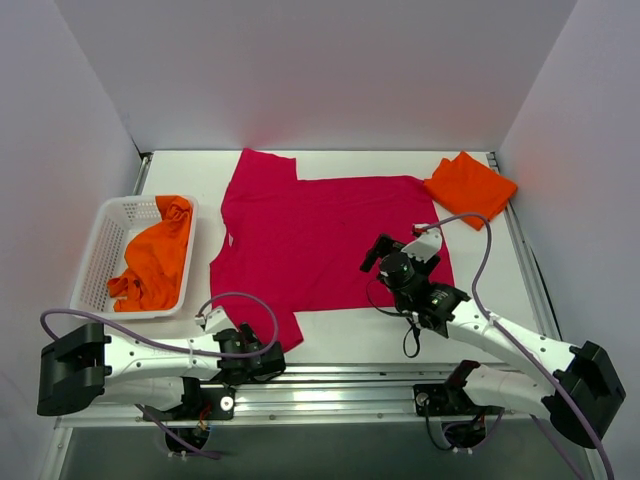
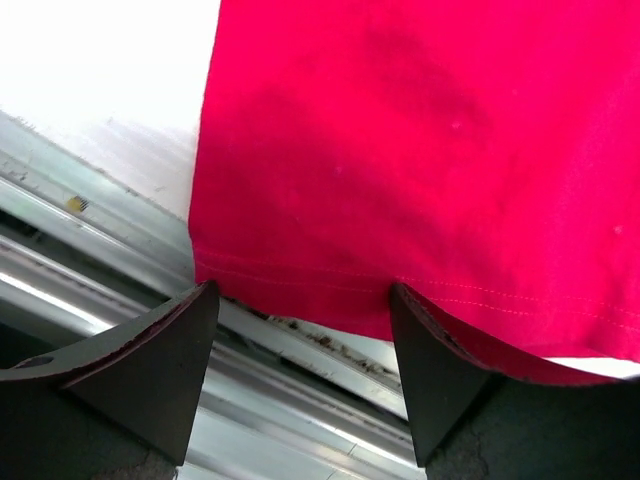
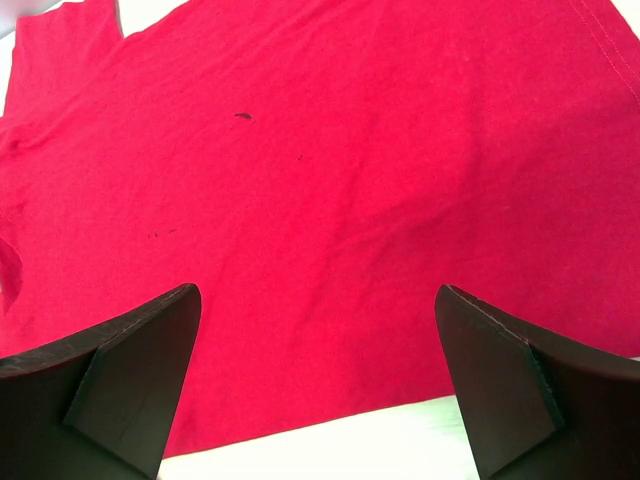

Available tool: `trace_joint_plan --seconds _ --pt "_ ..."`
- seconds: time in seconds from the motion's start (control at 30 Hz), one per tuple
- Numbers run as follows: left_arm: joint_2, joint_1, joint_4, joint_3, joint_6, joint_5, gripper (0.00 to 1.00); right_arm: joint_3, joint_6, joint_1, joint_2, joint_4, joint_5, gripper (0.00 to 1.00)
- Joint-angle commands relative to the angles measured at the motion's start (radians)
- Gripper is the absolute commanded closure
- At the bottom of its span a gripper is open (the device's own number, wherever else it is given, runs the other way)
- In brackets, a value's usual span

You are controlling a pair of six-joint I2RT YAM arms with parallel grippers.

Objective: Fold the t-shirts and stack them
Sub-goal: Grap the side of the flattened tshirt closest away from the robot with both arms

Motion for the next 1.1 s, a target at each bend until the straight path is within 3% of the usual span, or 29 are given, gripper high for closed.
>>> trace_joint_plan --seconds 0.0,0.2,0.3,0.33,0.47,0.57,0.7,1.07 --pt "0.031 0.009 0.055 0.001 -0.090 -0.035 0.22 0.038 -0.004 0.005 0.007 0.025 0.019 0.00" --pt "0.091 0.026 0.171 -0.059 -0.102 -0.036 0.27 0.038 -0.012 0.005 0.019 0.038 0.007 0.00" --pt "0.116 0.026 0.199 -0.070 -0.105 -0.038 0.42 0.042 -0.013 0.005 0.031 0.039 0.007 0.00" --pt "0.120 0.026 0.197 -0.067 -0.104 -0.041 0.54 0.044 -0.013 0.005 0.034 0.039 0.007 0.00" --pt "0.102 0.023 0.106 -0.009 -0.099 -0.070 0.84 0.045 -0.012 0.005 0.043 0.041 0.011 0.00" --pt "0.075 0.018 0.031 0.042 -0.088 -0.088 0.92 0.050 -0.012 0.005 0.040 0.026 0.022 0.00" --pt "-0.002 0.015 -0.019 0.075 -0.051 -0.105 0.98 0.064 0.000 0.005 0.019 -0.019 0.062 0.00" --pt "-0.103 0.020 -0.057 0.145 0.062 -0.248 0.98 0.054 0.173 0.002 -0.078 -0.264 0.223 0.00"
